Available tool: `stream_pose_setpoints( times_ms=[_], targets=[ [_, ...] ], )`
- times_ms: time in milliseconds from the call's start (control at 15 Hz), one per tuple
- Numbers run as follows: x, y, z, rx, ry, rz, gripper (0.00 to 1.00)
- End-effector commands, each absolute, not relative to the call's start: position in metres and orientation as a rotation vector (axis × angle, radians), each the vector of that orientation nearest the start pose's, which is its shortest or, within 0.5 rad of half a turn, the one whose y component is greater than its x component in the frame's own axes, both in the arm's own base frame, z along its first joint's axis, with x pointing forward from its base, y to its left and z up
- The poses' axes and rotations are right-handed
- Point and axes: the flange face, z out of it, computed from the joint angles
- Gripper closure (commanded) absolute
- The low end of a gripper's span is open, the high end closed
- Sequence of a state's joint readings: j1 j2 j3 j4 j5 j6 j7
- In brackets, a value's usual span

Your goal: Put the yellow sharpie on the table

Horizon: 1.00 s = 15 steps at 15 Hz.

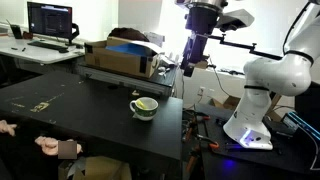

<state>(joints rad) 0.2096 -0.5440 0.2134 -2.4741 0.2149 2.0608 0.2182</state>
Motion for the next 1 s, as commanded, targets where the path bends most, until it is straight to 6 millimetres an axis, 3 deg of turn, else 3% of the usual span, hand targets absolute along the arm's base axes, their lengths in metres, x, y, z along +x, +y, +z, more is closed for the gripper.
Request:
stream_pose_setpoints(
  times_ms=[0, 933],
  targets=[
    [0.3576, 0.1792, 0.4894, -3.016, -0.139, -0.14, 0.0],
    [0.3618, 0.1769, 0.4907, -3.016, -0.112, -0.194, 0.0]
  ],
)
